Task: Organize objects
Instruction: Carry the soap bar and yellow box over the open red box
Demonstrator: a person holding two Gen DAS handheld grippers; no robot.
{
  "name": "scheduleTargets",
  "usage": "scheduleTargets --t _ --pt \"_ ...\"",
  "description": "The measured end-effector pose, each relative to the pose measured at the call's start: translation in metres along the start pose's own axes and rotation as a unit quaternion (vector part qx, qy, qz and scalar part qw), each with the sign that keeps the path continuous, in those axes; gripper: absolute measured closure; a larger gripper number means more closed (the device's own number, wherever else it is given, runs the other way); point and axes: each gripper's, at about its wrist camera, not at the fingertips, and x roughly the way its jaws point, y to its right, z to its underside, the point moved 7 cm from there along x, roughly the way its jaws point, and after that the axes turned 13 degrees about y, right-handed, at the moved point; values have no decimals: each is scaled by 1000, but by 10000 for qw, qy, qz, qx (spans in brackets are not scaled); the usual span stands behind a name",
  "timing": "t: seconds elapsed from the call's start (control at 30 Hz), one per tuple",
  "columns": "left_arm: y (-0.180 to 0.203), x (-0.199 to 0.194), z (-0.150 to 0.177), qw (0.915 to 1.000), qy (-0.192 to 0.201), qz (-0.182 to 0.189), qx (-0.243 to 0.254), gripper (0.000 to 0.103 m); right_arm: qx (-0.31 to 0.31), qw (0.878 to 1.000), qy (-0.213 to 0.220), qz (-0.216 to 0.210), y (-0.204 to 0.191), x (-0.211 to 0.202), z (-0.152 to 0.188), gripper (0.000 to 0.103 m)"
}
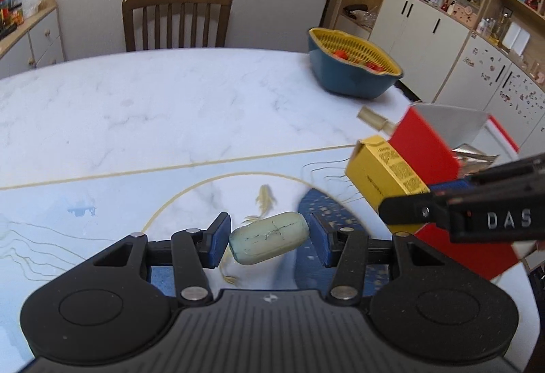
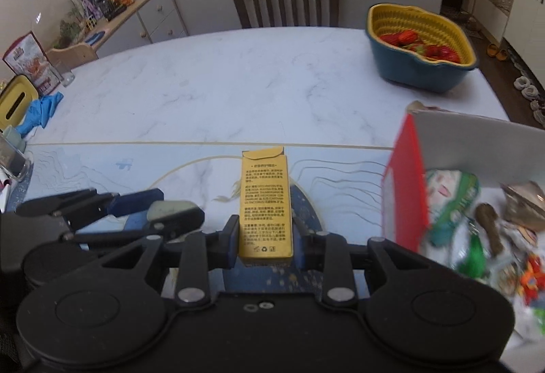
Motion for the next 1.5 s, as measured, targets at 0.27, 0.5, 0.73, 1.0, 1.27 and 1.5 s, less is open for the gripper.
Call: scheduleTargets --t 0.27,0.5,0.73,1.0,1.27,1.5 --pt "38 -35 -19 9996 43 193 198 53 199 9995 259 35 14 -53 6 74" --pt "81 -55 -32 9982 86 391 446 53 346 9985 406 132 35 -89 18 74" --pt "128 -58 -41 9965 83 542 638 53 295 9980 513 205 61 -119 21 74" --pt "180 -43 -42 9945 89 690 782 53 361 9973 553 333 109 -142 26 74" --pt "221 -19 -41 9932 43 721 911 53 496 9958 582 494 164 -154 32 74" --pt "244 7 -44 9928 3 745 944 53 528 9947 563 686 206 -153 35 74"
